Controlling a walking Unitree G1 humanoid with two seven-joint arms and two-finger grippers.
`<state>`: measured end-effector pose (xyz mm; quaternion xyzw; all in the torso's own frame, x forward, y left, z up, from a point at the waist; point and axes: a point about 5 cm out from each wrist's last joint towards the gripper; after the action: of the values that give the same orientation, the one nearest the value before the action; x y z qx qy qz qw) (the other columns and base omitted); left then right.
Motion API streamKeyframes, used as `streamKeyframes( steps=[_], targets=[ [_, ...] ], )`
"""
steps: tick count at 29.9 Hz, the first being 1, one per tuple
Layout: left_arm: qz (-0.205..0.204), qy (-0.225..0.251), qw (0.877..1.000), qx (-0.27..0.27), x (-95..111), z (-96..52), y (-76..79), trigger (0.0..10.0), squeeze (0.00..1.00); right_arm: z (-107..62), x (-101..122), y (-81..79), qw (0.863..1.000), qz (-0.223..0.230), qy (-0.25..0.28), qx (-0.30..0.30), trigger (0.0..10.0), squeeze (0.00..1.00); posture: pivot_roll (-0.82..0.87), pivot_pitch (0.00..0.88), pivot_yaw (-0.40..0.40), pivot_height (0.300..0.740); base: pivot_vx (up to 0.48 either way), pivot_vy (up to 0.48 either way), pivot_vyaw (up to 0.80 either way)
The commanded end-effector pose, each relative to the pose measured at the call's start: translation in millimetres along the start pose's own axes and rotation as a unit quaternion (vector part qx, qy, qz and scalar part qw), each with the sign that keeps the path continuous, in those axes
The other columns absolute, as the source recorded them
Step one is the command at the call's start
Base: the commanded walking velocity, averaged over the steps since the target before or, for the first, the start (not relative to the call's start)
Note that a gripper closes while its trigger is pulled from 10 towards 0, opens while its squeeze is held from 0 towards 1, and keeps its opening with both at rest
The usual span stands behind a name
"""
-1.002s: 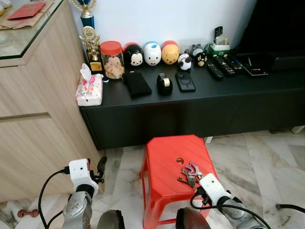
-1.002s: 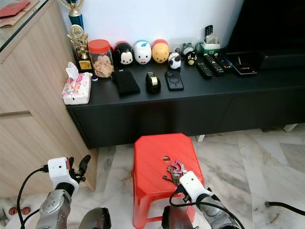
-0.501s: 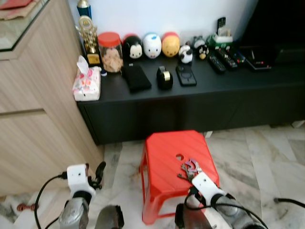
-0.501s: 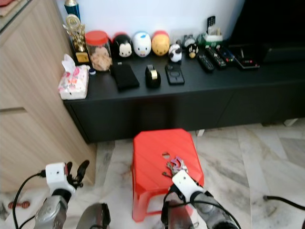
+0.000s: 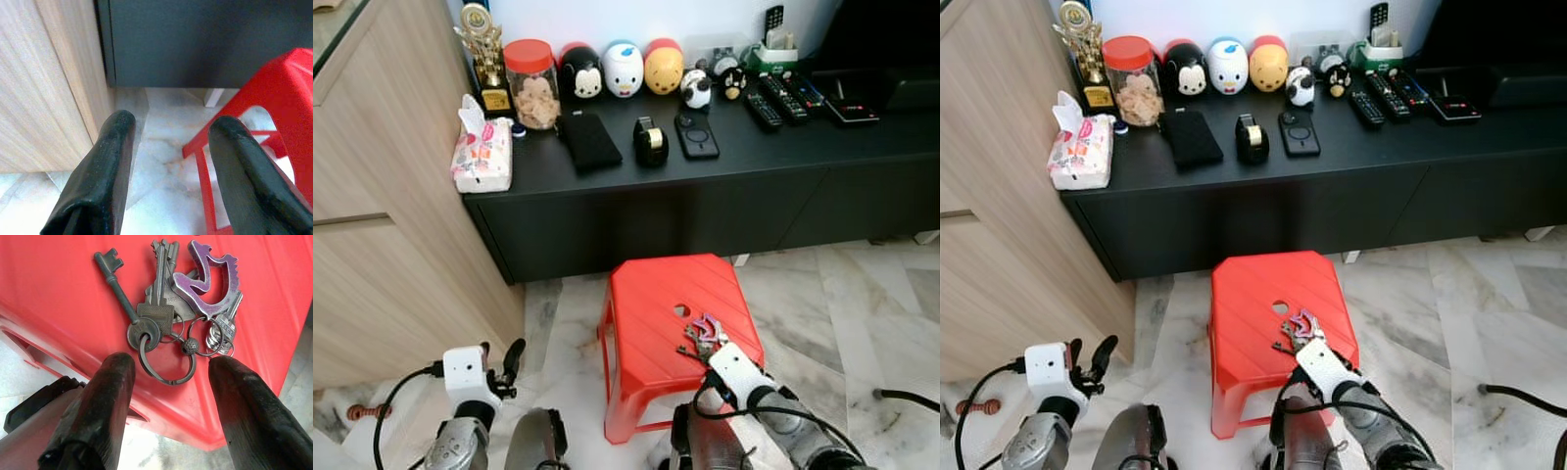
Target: Hang keys on a hook
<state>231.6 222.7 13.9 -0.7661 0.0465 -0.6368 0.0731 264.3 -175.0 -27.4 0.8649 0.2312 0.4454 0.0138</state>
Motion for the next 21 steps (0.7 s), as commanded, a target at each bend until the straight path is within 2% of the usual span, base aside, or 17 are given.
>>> streamKeyframes(
  steps=[1,2,10,21],
  targets=[
    [-0.004,-0.011,1.0,-0.001,-4,-3.8,0.7,10.0,0.0,0.8,2,-1.8,1.0,-0.006,0.001,0.005,0.9,0.0,-0.07,0.195,-0.06,0.625,0.0,0.0,0.0],
    [-0.004,-0.011,1.0,-0.001,-4,-4.3,0.8,10.0,0.0,0.9,2,-2.1,1.0,-0.008,0.002,0.006,0.0,0.0,-0.06,0.195,-0.06,0.625,0.0,0.0,0.0],
    [-0.004,-0.019,1.0,0.001,-6,-7.5,-0.8,10.0,0.0,2.1,8,-3.1,1.0,-0.015,0.02,0.006,0.0,0.0,-0.06,0.191,-0.06,0.625,0.0,0.0,0.0],
    [-0.005,-0.021,1.0,0.002,-4,-3.3,-1.4,10.0,0.0,3.9,17,-2.0,0.999,-0.035,0.034,0.012,0.0,0.0,-0.07,0.175,-0.055,0.625,0.0,0.0,0.0]
  ],
)
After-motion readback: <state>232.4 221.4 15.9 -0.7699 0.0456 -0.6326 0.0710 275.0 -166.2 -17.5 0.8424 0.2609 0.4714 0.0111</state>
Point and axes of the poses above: a point about 5 cm out from each wrist's last joint towards the gripper, its own z axis pointing out of the wrist towards the gripper, its own x axis along the axis of the wrist's last joint, y = z × x, and after that the axes turned 14 degrees about z, right-handed
